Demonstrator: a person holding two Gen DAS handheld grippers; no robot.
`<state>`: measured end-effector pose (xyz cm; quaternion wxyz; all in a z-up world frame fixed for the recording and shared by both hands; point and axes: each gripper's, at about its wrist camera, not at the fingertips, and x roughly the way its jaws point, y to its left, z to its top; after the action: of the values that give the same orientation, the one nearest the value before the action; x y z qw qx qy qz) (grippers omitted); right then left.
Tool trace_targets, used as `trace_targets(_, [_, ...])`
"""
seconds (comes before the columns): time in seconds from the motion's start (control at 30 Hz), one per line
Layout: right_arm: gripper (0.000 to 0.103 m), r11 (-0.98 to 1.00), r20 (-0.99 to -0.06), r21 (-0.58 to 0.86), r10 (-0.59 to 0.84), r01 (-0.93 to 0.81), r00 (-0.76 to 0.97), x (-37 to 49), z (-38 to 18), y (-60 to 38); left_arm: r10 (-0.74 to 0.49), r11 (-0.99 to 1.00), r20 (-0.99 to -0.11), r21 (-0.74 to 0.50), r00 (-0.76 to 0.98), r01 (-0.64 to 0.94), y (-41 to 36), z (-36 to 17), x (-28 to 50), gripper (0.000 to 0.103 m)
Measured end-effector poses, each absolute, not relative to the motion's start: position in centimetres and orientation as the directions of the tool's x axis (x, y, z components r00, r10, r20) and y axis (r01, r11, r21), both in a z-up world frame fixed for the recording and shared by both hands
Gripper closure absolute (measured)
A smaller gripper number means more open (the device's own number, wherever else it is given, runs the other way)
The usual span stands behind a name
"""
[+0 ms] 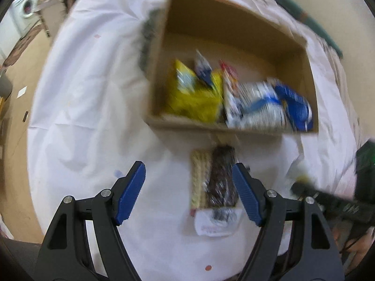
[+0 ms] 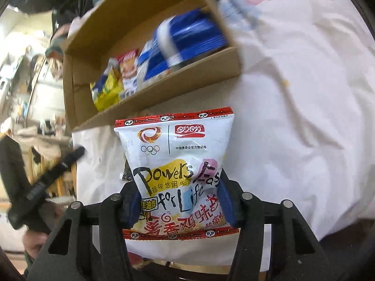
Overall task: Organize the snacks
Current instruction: 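Grasp the Powers Easy Life bag with the right tool while the left tool grasps the dark snack stick, then lower both held snacks into the box and open both tools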
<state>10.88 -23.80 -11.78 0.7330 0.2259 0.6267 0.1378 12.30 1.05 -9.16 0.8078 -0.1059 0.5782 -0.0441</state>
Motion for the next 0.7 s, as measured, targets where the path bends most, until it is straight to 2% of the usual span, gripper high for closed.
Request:
trace_targets(0.27, [0.046, 0.827, -0.825, 0.545, 0.500, 0.136, 0.262, 10.3, -10.3, -26.2, -0.118, 0.989, -0.973, -0.098, 0.198, 0.109, -7.0, -13.6, 12.5, 0.029])
trace_targets(0.4, [0.046, 0.806, -0.805, 0.575, 0.526, 0.140, 0.273, 10.3, -10.0, -26.6, 0.007, 0.993, -0.979, 0.031, 0.203, 0.116, -8.8, -15.3, 13.2, 0.029])
trace_targets(0.47, [0.046, 0.799, -0.797, 0.585, 0.536, 0.137, 0.276, 10.2, -9.9, -26.9, 0.043, 0.990, -0.976, 0.070, 0.213, 0.120, -9.2, -15.5, 13.2, 0.034])
trace_targets(0.5, [0.046, 0.797, -0.795, 0.589, 0.540, 0.135, 0.277, 10.2, -9.8, -26.9, 0.054, 0.989, -0.975, 0.082, 0.216, 0.124, -9.4, -15.5, 13.2, 0.043])
trace_targets(0.53, [0.046, 0.794, -0.791, 0.593, 0.545, 0.131, 0.277, 10.2, -9.7, -26.9, 0.060, 0.987, -0.974, 0.090, 0.220, 0.131, -9.5, -15.4, 13.1, 0.059])
trace_targets(0.6, [0.046, 0.789, -0.784, 0.602, 0.556, 0.123, 0.277, 10.1, -9.5, -27.0, 0.031, 0.988, -0.976, 0.062, 0.218, 0.139, -9.5, -15.0, 12.9, 0.062])
trace_targets(0.67, [0.046, 0.785, -0.778, 0.609, 0.563, 0.116, 0.278, 10.0, -9.3, -26.9, -0.011, 0.991, -0.977, 0.019, 0.215, 0.136, -8.9, -14.1, 12.5, 0.071])
trace_targets(0.7, [0.046, 0.783, -0.775, 0.612, 0.567, 0.112, 0.279, 10.0, -9.2, -26.8, -0.033, 0.992, -0.975, -0.005, 0.221, 0.126, -8.3, -13.2, 11.9, 0.081])
